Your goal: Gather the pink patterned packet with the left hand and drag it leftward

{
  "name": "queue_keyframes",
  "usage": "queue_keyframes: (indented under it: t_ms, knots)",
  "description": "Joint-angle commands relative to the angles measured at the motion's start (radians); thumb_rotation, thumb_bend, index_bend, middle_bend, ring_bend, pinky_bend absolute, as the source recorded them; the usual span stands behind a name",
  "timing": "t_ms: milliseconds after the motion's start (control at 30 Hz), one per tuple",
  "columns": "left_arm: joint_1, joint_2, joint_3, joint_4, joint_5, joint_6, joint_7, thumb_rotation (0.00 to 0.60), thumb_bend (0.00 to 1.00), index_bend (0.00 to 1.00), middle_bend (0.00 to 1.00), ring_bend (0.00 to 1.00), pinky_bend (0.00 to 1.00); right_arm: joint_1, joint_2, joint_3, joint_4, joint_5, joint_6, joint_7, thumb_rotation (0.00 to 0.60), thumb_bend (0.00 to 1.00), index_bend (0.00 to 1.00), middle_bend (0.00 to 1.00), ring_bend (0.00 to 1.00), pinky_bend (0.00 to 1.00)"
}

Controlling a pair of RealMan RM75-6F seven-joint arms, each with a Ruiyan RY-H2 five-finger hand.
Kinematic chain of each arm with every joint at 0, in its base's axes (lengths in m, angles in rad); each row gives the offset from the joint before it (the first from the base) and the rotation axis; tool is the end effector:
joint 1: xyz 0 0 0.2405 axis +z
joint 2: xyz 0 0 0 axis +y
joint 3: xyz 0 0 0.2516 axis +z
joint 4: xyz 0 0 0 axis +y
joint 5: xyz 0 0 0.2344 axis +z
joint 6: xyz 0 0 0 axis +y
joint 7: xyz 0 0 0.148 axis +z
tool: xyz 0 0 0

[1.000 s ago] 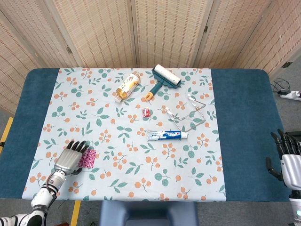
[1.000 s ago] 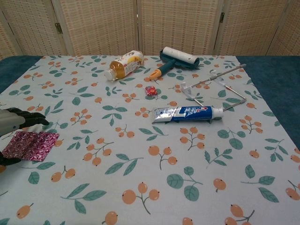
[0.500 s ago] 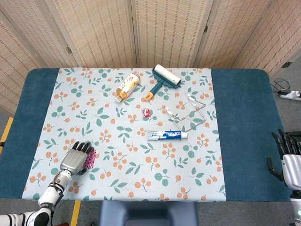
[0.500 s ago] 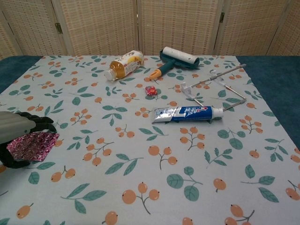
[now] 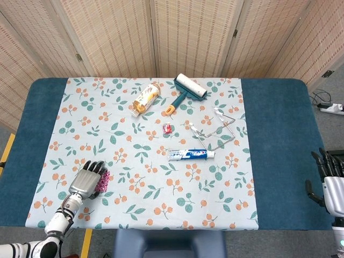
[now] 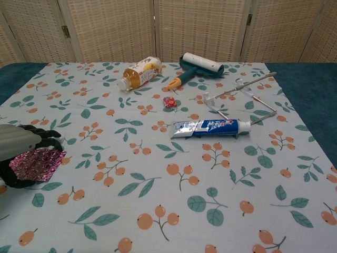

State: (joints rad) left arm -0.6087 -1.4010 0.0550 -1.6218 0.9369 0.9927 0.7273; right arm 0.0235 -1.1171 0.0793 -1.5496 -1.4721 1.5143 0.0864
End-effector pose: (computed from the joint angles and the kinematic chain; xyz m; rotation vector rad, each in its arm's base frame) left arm -0.2476 0.2728 -0.0263 -1.9658 -0.8367 -0.3448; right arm -0.3407 -0.1738 0.1527 1.2783 -0.9195 0.9048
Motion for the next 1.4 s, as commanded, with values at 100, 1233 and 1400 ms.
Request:
queue_keyframes:
  t_ms: [100, 1233, 1400]
  knots:
    - [0.003, -0.002, 0.005, -0.011, 0.011, 0.013, 0.002, 0.567, 0.34, 0.22, 0.0, 0.0, 0.0, 0.0, 0.0, 0.0, 0.001, -0.001, 0.0, 0.001, 0.6, 0.53, 0.0, 0.0, 0.0, 0.0]
    - [0.071, 0.061, 0.018, -0.001, 0.053, 0.091, -0.062, 0.58, 0.34, 0.17, 0.0, 0.0, 0.0, 0.008, 0.0, 0.004, 0.0, -0.001, -0.007, -0.002, 0.599, 0.53, 0.0, 0.0, 0.0, 0.0]
    - [0.071, 0.049, 0.012, 0.026, 0.045, 0.069, -0.074, 0.581, 0.34, 0.18, 0.0, 0.0, 0.0, 0.006, 0.001, 0.003, -0.005, -0.002, -0.004, -0.006, 0.599, 0.53, 0.0, 0.0, 0.0, 0.0]
